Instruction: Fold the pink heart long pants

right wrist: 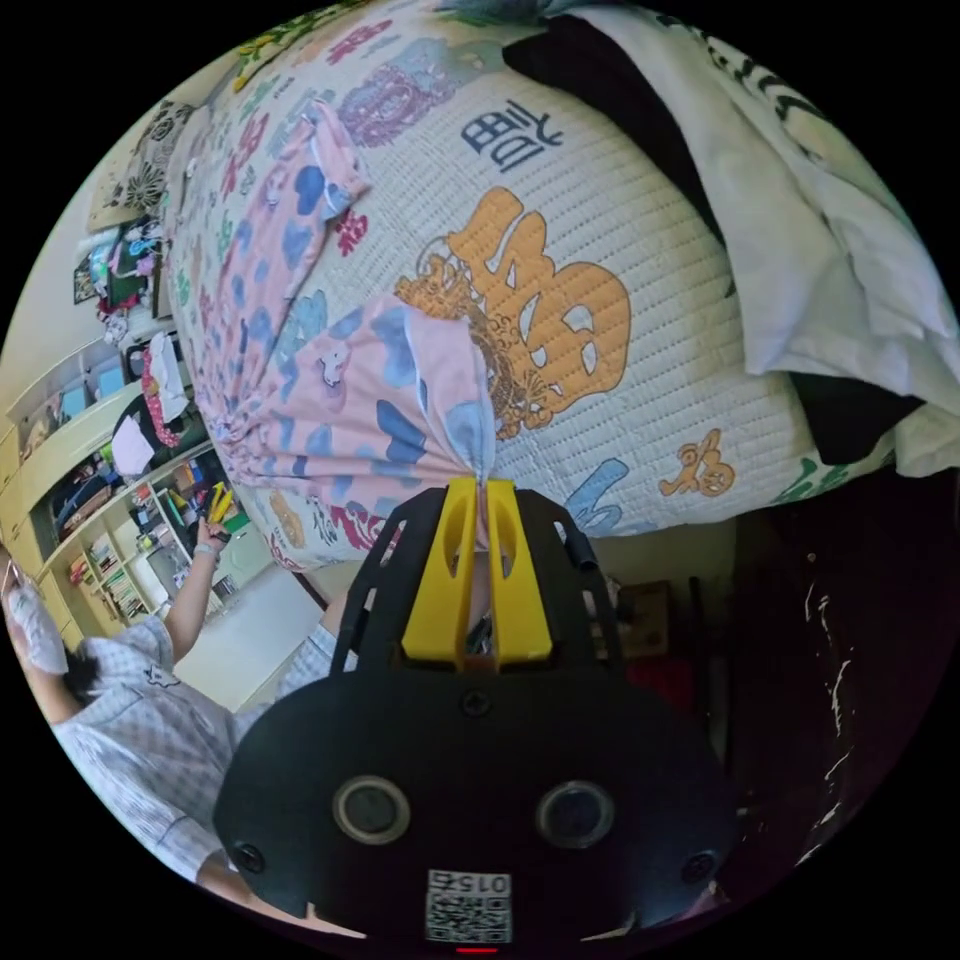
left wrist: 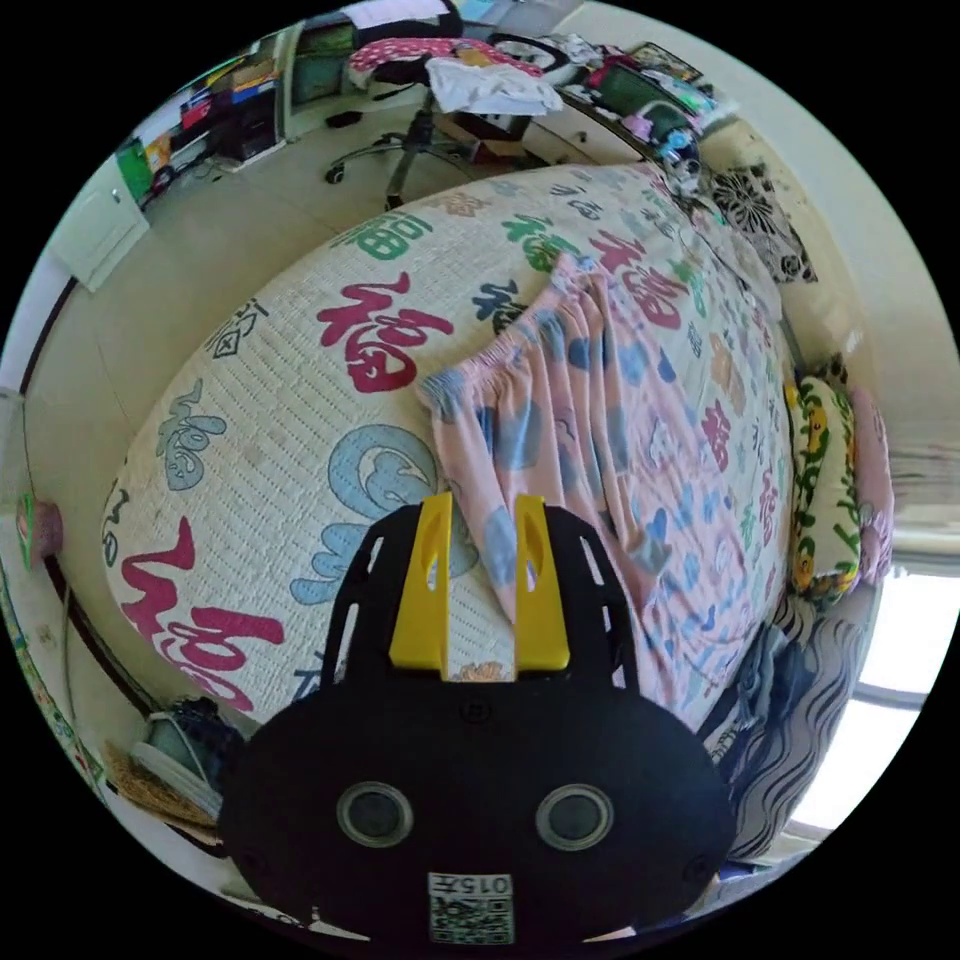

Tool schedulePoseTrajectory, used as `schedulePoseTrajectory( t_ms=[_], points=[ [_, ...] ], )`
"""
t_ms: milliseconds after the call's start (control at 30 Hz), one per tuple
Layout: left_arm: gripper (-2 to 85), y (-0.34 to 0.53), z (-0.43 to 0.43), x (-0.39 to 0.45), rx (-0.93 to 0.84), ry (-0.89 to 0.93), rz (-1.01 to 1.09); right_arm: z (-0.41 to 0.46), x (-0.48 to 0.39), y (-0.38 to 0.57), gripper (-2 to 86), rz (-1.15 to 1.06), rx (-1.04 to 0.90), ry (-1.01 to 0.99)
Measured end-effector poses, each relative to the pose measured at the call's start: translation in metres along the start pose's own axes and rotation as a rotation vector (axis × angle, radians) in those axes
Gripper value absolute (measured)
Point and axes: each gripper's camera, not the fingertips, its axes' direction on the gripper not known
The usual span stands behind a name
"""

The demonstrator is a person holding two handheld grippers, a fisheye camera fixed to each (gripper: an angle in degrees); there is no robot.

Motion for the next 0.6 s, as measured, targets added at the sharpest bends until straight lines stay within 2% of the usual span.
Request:
schedulePoseTrajectory(
  t_ms=[167, 267, 400, 600],
  points=[
    [9.5, -0.029, 0.018, -0.036, -0.005, 0.088, -0.165, 0.019, -0.023, -0.017, 0.4, 0.013, -0.095, 0.146],
    [0.9, -0.037, 0.027, -0.047, -0.034, 0.178, -0.196, 0.015, -0.035, -0.018, 0.4, 0.019, -0.108, 0.182],
    [-0.7, -0.038, 0.004, -0.046, -0.068, -0.040, -0.033, 0.001, -0.049, -0.017, 0.4, 0.018, -0.117, 0.186],
    [-0.8, -0.007, -0.059, -0.101, -0.051, -0.080, -0.071, 0.001, -0.070, -0.011, 0.5, -0.030, -0.269, 0.184]
  ],
)
